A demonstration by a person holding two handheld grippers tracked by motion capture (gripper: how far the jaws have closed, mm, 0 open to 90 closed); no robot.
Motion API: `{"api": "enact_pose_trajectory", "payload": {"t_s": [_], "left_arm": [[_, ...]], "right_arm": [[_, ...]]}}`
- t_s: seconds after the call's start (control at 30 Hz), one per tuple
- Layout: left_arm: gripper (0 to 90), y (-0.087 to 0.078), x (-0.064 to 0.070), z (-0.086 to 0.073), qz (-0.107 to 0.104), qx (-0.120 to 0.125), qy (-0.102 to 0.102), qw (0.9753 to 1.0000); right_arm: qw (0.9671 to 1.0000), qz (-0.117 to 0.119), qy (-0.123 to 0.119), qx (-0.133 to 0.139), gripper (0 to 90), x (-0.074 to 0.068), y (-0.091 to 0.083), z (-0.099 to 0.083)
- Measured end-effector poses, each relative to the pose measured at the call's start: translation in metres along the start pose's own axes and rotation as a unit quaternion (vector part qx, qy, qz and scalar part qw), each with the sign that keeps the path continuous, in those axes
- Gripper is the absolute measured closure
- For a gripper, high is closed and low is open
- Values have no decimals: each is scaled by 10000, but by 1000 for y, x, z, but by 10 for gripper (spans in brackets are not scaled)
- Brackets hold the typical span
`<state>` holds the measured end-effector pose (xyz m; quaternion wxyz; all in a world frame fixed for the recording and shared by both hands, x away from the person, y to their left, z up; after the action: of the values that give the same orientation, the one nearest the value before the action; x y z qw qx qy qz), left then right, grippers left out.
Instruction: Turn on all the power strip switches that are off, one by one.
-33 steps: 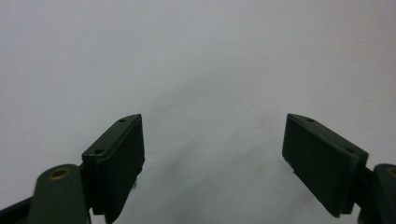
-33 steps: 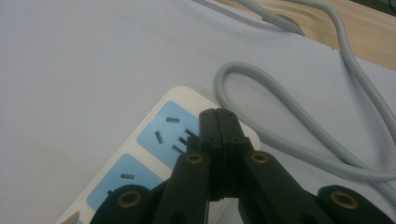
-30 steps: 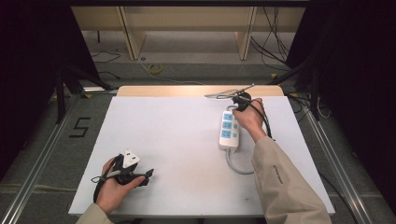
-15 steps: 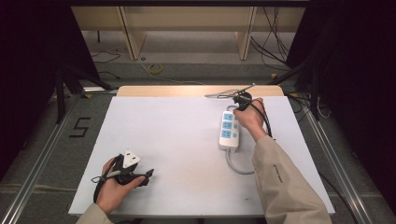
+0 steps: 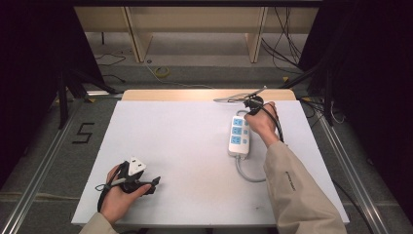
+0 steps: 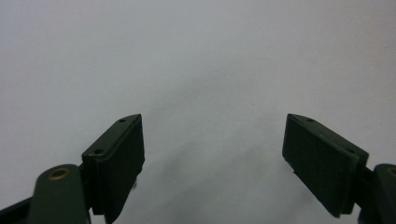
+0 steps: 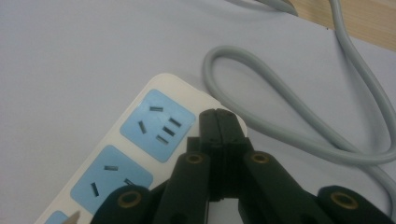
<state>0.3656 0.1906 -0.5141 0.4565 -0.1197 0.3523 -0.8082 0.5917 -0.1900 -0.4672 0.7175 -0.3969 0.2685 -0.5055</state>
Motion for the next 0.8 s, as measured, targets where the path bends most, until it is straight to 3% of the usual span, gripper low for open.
{"api": "enact_pose_trajectory", "payload": {"t_s": [0.8], "left_arm": [[208,0,0,0,-9,4,-5,10000]], "right_arm": [[9998,15,-48,-188,900,-3,2,0]]}}
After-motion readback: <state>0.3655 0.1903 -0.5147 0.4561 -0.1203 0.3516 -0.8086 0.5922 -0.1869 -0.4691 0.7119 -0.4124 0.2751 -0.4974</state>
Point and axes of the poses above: each handheld gripper's, and its own axes: y roughly forward along the jaws, z roughly out of its top, x roughly to its right, the point moved 4 cm from there along y, roughly forward along the jaws, and after that the axes turned 4 degrees about y, right-handed, at the moved point
